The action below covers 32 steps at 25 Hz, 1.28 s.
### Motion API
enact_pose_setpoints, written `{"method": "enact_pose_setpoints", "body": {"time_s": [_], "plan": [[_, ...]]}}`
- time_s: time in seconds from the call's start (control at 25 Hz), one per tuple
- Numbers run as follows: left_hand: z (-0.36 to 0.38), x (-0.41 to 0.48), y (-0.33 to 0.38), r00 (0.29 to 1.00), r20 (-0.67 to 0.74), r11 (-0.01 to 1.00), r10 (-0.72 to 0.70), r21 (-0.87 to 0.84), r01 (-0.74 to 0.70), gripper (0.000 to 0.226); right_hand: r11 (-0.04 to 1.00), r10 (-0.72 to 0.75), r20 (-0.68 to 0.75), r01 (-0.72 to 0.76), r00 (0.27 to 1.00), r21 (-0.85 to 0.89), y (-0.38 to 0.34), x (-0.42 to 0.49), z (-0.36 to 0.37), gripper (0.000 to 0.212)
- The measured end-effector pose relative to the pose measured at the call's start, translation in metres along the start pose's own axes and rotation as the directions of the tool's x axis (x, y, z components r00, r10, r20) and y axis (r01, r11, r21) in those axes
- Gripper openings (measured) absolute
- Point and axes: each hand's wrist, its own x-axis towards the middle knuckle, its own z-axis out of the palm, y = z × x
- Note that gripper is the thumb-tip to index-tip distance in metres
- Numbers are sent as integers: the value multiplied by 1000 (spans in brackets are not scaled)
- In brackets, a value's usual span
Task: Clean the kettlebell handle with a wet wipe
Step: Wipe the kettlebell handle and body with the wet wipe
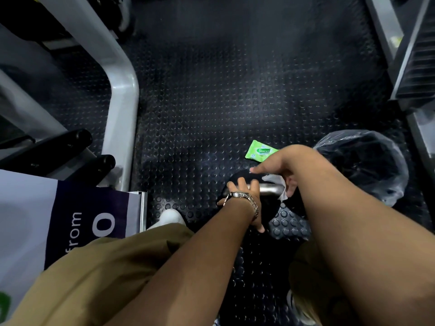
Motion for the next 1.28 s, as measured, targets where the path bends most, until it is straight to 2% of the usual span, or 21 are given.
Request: {"method": "enact_pose_setpoints", "body": {"time_s": [0.04,0.16,0.2,0.28,0.32,0.44,0.52,0.6,0.72,0.76,0.8,0.88,0.92,0.96,1.08,1.2,1.28], "plan": [[0,0,0,1000,-1,1000,-4,-5,4,137,1000,10,-32,-10,999,-3,-3,-1,1,77],[2,3,-1,1000,-13,1000,14,12,-14,143,986,-133,-152,116,979,-116,17,11,24,72],[4,5,0,1000,-13,1000,17,14,-17,143,984,-178,-172,172,969,-54,30,21,33,72],[6,11,0,1000,-13,1000,18,19,-18,143,958,-176,-197,213,965,190,44,22,43,69],[7,13,0,1000,-12,999,26,32,-25,143,953,-174,-166,208,971,218,46,20,42,68],[10,17,0,999,-7,998,34,47,-34,145,992,-101,-57,105,993,76,31,7,25,74],[10,17,0,999,-7,999,33,43,-33,144,998,-47,-7,47,999,36,13,-9,10,69],[10,15,0,1000,-4,999,29,41,-29,144,997,-20,-23,18,1000,-71,-1,-18,3,73],[7,13,0,1000,1,1000,19,24,-19,145,977,-96,-93,76,991,-199,1,-14,15,69],[7,12,-1,1000,-5,999,22,26,-22,146,977,-137,-122,114,983,-178,11,-3,21,71],[7,12,0,1000,-13,999,25,32,-24,145,985,-159,-143,148,977,-86,26,9,29,75],[8,14,0,999,-23,999,25,44,-24,143,942,-156,-163,196,974,272,50,25,41,80],[10,17,1,1000,-20,999,17,41,-16,143,895,-140,-169,198,976,401,57,29,44,81],[12,19,0,1000,-18,999,15,36,-15,144,873,-126,-164,187,978,451,58,30,46,83],[14,22,0,999,-22,999,32,45,-31,146,927,-119,-86,142,989,347,44,23,33,84],[15,23,0,999,-24,999,30,43,-29,145,994,-31,3,30,1000,103,15,4,10,89],[16,25,1,999,-17,997,37,68,-36,149,1000,-14,-9,14,1000,-27,0,-4,3,85]]}}
